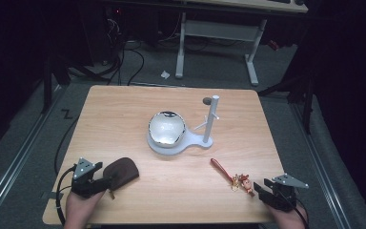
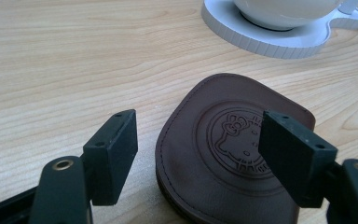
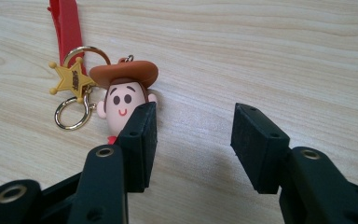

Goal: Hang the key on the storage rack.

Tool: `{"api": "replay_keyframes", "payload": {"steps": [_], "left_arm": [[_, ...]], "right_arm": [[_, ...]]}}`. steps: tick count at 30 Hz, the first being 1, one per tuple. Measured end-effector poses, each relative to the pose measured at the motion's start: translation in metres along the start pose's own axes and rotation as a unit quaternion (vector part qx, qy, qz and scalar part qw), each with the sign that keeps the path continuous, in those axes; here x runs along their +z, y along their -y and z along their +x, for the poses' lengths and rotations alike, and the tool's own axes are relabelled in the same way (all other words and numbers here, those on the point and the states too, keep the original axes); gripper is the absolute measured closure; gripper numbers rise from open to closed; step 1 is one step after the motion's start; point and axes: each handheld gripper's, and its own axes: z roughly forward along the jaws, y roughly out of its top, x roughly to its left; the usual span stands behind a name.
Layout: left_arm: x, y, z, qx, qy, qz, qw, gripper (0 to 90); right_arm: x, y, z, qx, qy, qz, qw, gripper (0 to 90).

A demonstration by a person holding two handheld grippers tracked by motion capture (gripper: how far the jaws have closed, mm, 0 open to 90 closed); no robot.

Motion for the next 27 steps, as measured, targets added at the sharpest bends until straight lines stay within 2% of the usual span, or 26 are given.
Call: {"api": "replay_keyframes", "payload": {"steps": [3,9,14,17,26,27], "left_arm": [[0.001,-0.001,0.002,-0.009,0.007,-0.005,0.9999,29.1],[0.001,-0.001,0.002,-0.007,0.006,-0.008,0.9999,29.3],[-0.002,0.002,0.004,-0.019,0.005,-0.01,0.9998,29.4],[-0.003,0.003,0.003,-0.018,0.003,-0.01,0.9998,29.4],[-0.003,0.006,0.004,-0.021,0.006,-0.009,0.9997,28.9],[-0.003,0.006,0.004,-0.013,0.004,-0.005,0.9999,28.8]], "right_arm": [[0.0,0.0,-0.001,0.002,0.001,0.0,1.0,50.3],[0.0,-0.003,0.0,0.005,-0.001,-0.001,1.0,50.3],[-0.004,-0.009,0.005,-0.009,-0.003,-0.006,0.9999,48.9],[-0.004,-0.014,0.005,-0.019,-0.006,0.001,0.9998,47.2],[-0.006,-0.026,0.008,-0.023,-0.018,0.032,0.9991,44.1],[-0.006,-0.027,0.009,-0.026,-0.018,0.04,0.9987,44.2]]}}
